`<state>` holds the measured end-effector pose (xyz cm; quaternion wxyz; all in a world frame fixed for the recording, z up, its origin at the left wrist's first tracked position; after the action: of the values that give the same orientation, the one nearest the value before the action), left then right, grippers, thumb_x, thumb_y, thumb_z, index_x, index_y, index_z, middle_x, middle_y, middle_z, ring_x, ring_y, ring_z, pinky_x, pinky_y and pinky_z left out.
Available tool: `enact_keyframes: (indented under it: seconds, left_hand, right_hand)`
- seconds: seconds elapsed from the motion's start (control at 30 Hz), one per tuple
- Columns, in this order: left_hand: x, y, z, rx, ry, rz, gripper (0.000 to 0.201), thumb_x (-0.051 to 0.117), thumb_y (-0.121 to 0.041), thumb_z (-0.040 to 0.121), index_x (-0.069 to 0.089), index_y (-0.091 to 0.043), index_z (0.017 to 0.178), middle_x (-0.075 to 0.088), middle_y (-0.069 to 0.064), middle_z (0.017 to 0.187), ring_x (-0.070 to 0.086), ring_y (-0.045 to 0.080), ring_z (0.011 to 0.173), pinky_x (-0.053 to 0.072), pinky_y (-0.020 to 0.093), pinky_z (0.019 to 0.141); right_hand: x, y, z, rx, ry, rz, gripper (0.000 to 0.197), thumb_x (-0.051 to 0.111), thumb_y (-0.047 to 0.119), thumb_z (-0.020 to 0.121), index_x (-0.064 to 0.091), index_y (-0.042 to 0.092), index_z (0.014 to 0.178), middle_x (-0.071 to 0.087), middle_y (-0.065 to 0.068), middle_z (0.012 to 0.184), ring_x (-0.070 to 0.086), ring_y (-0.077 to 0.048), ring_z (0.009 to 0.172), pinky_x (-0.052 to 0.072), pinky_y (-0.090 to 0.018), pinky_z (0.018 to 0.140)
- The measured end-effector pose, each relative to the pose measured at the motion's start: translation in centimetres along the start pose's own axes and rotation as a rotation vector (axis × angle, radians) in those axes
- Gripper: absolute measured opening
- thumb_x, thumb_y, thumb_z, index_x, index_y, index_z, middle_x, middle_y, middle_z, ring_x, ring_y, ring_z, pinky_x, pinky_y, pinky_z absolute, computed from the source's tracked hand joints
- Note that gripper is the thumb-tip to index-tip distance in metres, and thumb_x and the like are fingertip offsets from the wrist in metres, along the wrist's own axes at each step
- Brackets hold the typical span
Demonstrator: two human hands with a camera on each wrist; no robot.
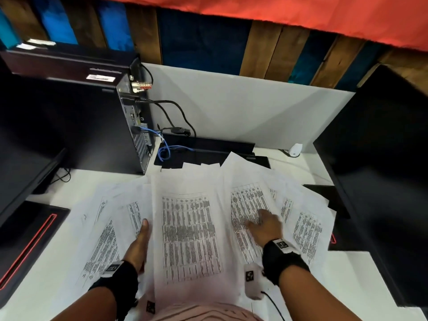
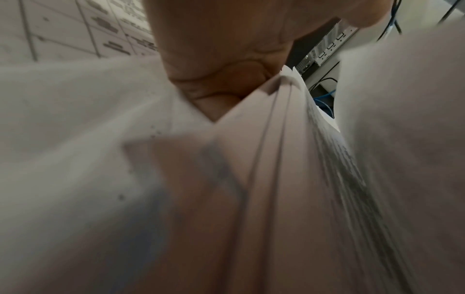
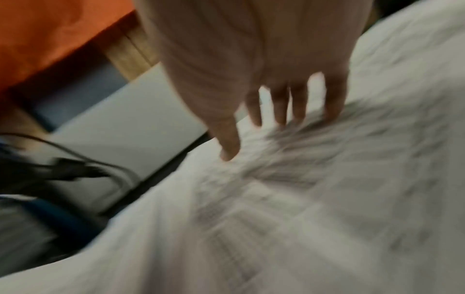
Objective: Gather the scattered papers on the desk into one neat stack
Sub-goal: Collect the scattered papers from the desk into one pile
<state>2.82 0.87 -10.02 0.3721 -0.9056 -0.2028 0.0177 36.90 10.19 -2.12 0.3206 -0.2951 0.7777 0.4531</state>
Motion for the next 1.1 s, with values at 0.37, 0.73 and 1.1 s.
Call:
enact_keyframes:
  seconds: [0.37,0.73,1.1]
  left_hand:
    - [0.1,0.7,0.4,0.113,0.021,0.156,0.104,0.098,-0.029,0.034,0.051,-0.01,0.126,0.069,0.012,0.116,0.061,0.03,0.113,0.035,0.045,0.108]
    - [0.1,0.9,0.3,0.164,-0.034,0.16,0.111,0.092,-0.048,0.027,0.057,-0.006,0.123,0.068,0.016,0.118,0.063,0.032,0.111,0.042,0.05,0.104]
    - [2.6,-2.2,-4.1,0.153,-0.018,0.147,0.102,0.061,-0.076,0.068,0.035,-0.018,0.147,0.038,0.0,0.151,0.035,0.022,0.139,0.024,0.041,0.115]
  right_hand:
    - [-4.2,-4.7,1.5,0.131,-0.052,-0.031,0.033,0.065,0.029,0.086,0.061,0.008,0.111,0.067,-0.017,0.112,0.063,-0.033,0.101,0.051,-0.038,0.089]
    - [-10.4,5.6,-5.3,-0.226,-0.556,0.356,0.027,0.057,0.013,0.092,0.059,0.0,0.116,0.068,-0.023,0.105,0.064,-0.036,0.1,0.047,-0.033,0.083]
    - [4.0,1.6,-3.3,-0.104,0.208,-0.163,0.056,0.046,0.018,0.097,0.026,0.007,0.148,0.024,-0.012,0.156,0.027,-0.026,0.143,0.022,-0.029,0.116]
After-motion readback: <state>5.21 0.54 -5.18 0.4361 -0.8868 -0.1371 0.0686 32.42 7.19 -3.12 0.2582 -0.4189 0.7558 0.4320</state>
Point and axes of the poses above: each hand's wrist, its own z-axis towards the middle knuckle, its own x-axis out of the palm, y = z × x, the point moved 1 cm from there along z, towards the middle knuckle
